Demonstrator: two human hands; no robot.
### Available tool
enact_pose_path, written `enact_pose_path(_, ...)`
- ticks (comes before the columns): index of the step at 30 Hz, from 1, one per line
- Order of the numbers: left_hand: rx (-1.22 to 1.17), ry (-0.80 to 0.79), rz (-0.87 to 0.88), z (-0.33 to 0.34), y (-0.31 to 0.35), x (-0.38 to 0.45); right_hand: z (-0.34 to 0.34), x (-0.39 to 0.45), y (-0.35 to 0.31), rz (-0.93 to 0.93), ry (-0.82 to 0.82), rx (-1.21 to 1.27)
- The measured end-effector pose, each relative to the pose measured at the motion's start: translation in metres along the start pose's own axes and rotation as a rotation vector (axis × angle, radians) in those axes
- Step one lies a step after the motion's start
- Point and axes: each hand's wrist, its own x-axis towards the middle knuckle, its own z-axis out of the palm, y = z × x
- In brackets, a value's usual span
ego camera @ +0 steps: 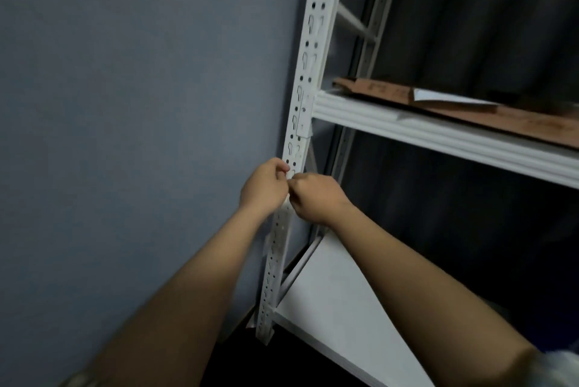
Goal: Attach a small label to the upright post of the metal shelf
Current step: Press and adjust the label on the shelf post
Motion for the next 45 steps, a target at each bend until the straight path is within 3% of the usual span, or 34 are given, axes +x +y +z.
enact_pose_path(7,0.287,0.051,0.091,-0.065,0.084,-0.018,-0.108,-0.015,-0.005,0.167,0.115,0.053)
enact_pose_path(19,0.382,0.168,0.223,-0.151,0.191,-0.017,-0.244,-0.013,0.0,0.195,0.263,0.017)
enact_pose_path(26,0.296,0.271,0.24,-0.162,0.197,0.053,-0.247,0.046,0.042,0.259,0.366,0.142)
enact_pose_path(33,0.155,0.384,0.376,-0.14,0.208,0.145,-0.235,0.138,0.107,0.432,0.741,0.681)
enact_pose_path(41,-0.039,0.416,0.588,-0.103,0.203,0.211,-0.202,0.19,0.154,0.208,0.767,0.996)
enact_pose_path(45,-0.008,0.49,0.667,-0.091,0.197,0.225,-0.194,0.196,0.163,0.131,0.783,1.09)
